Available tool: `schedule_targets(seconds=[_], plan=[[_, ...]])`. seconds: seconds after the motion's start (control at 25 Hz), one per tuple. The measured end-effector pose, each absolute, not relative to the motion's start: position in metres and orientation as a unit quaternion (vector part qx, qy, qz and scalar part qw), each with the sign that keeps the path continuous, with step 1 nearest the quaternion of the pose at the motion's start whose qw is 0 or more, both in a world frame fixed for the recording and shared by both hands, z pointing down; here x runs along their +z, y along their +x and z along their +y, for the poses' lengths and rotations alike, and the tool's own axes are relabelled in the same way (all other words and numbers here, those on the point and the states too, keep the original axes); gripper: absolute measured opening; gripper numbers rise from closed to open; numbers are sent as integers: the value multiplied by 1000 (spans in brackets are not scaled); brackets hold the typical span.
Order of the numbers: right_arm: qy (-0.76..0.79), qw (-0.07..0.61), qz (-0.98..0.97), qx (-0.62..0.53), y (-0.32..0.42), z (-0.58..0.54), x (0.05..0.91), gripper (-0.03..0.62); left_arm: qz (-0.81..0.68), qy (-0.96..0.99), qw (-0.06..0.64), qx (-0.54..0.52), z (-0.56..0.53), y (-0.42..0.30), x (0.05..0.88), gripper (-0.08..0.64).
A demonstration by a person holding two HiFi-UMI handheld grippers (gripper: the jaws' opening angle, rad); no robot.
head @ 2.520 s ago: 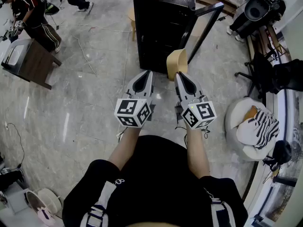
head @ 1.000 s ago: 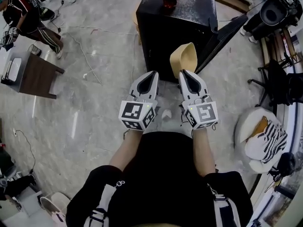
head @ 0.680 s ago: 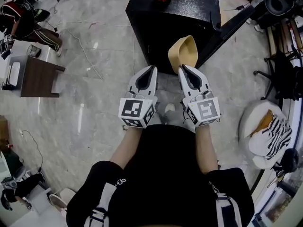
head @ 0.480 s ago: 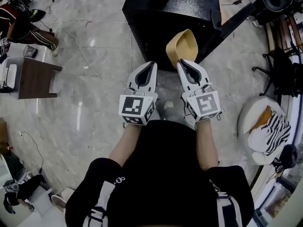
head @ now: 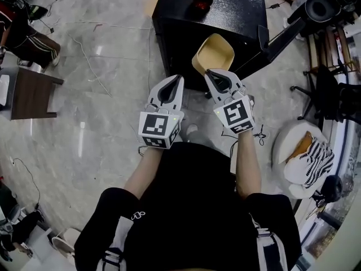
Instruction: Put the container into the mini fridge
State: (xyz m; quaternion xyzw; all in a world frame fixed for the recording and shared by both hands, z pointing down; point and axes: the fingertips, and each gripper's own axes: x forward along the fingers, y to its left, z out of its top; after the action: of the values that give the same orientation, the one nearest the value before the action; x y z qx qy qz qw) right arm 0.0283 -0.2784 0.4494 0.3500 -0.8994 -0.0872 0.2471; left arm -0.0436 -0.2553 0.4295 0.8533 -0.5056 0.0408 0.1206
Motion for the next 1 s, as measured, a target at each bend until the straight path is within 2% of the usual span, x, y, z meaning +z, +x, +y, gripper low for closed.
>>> schedule_targets(seconds=[0.2,0.52,1.0], plan=[[317,316,-883,-143,15,-310,471,20,-511,850,126,27,-267,-61,428,11],[284,390,-854,-193,1,-356,508,21,-530,839,118,12,-279,-93,422,11],[295,413,-840,-194,-5,-399,535,21,-545,829,124,8,-294,-122,424,11]])
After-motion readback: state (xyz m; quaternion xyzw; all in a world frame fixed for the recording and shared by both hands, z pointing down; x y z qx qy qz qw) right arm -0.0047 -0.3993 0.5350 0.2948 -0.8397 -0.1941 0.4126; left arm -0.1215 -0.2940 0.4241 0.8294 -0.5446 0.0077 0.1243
